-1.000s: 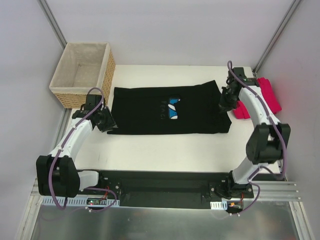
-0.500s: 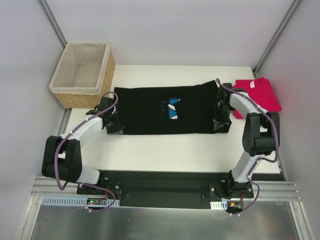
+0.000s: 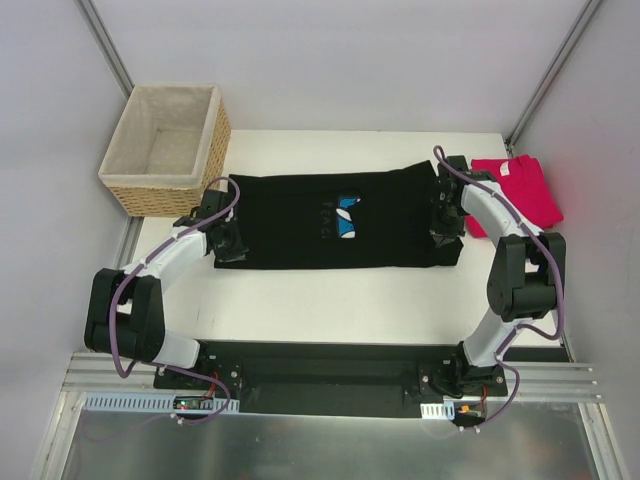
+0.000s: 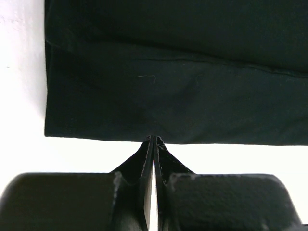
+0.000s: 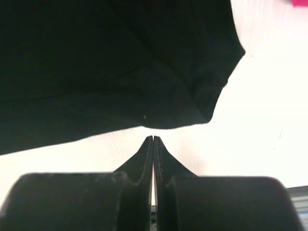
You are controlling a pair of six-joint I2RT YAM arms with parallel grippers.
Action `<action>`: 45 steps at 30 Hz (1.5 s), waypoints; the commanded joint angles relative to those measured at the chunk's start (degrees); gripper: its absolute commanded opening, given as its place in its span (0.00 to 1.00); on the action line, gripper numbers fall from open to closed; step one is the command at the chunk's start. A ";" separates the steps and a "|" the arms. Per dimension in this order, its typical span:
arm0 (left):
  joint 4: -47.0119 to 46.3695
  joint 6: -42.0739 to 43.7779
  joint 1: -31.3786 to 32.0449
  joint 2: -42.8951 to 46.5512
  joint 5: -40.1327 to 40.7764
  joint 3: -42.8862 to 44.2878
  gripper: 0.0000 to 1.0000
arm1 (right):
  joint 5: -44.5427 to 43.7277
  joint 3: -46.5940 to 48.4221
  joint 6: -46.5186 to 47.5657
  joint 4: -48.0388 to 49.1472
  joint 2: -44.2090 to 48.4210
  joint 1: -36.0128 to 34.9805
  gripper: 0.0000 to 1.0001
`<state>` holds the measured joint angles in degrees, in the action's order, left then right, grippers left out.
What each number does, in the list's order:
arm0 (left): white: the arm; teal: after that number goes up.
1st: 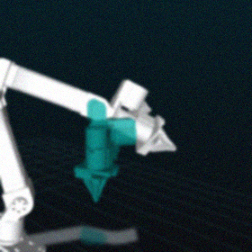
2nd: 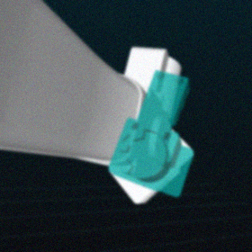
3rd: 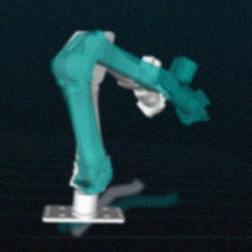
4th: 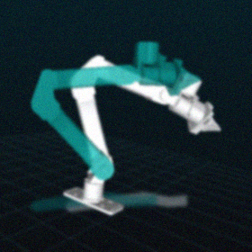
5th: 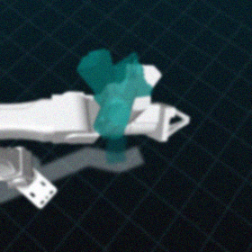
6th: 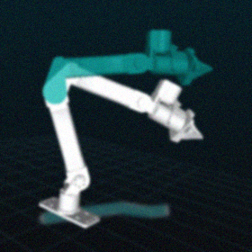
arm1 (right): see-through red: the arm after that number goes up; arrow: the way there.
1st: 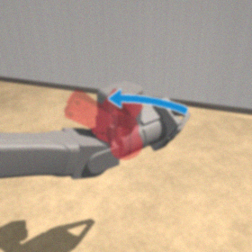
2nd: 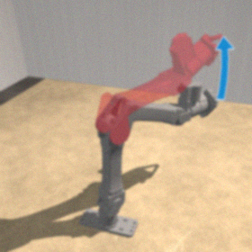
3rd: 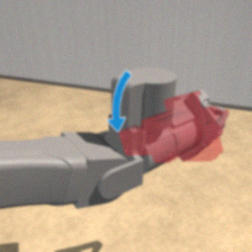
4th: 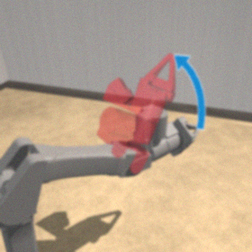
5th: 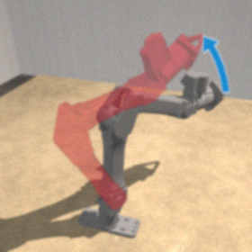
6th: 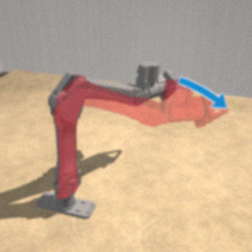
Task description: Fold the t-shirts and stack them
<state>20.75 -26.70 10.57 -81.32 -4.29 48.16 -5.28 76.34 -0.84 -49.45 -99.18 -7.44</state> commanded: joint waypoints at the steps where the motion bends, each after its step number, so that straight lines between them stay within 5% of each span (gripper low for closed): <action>1: 0.25 2.53 0.51 -0.68 2.45 2.02 0.00 | -1.49 1.63 0.58 1.90 -0.22 -0.21 0.01; 18: -3.09 6.22 0.51 -10.79 2.80 7.21 0.00 | 1.41 8.21 0.23 -0.89 -15.95 0.24 0.01; 36: 9.56 -2.38 -3.88 -17.99 -6.68 5.01 0.00 | 1.06 2.33 2.78 -7.50 -13.68 3.57 0.01; 45: 17.30 -10.64 -5.29 -12.47 -9.85 -2.62 0.00 | 4.75 -6.01 1.90 -9.17 -7.36 4.28 0.01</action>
<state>26.09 -32.34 5.15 -94.94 -14.04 52.01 -2.04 73.67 0.93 -54.13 -110.93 -3.55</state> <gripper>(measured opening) 0.002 0.011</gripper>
